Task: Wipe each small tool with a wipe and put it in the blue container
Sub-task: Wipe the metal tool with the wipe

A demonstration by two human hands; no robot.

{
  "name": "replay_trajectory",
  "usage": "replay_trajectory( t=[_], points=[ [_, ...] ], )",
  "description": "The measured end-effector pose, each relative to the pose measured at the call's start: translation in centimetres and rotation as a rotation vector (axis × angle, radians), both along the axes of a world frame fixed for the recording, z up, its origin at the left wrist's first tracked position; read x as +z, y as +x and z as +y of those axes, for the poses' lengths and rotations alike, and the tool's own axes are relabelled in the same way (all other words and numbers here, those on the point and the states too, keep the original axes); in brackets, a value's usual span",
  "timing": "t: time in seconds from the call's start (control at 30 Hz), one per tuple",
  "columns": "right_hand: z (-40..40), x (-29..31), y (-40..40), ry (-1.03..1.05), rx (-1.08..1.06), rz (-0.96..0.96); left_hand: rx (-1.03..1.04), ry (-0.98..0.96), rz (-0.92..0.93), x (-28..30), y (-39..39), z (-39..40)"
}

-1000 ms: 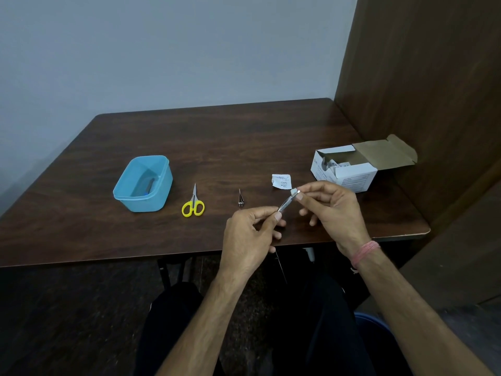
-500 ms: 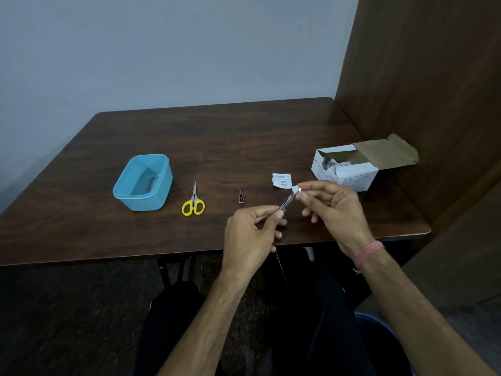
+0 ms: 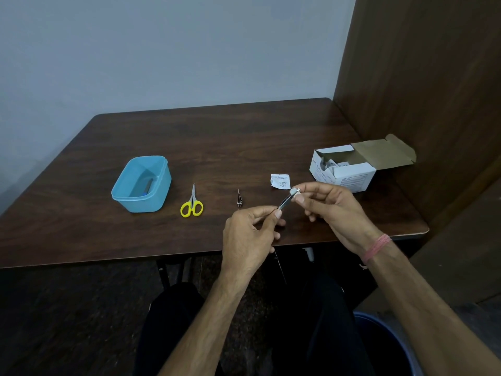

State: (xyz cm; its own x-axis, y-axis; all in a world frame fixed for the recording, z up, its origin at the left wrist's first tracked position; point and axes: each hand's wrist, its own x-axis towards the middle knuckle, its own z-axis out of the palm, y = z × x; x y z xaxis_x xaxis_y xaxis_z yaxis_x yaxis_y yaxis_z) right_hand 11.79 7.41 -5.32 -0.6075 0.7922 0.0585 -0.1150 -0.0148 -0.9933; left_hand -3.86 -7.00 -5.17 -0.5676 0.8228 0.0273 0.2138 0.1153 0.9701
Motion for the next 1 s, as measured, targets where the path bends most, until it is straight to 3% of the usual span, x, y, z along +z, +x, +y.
replay_trajectory(
  t=[0.5,1.0],
  points=[
    [0.1,0.5,-1.2,0.104,0.111,-0.256,0.025,0.03,0.017,0.0,0.2,0.0],
    [0.0,0.5,-1.0,0.016,-0.008,-0.109,0.027,0.015,0.022,0.0,0.3,0.1]
  ],
)
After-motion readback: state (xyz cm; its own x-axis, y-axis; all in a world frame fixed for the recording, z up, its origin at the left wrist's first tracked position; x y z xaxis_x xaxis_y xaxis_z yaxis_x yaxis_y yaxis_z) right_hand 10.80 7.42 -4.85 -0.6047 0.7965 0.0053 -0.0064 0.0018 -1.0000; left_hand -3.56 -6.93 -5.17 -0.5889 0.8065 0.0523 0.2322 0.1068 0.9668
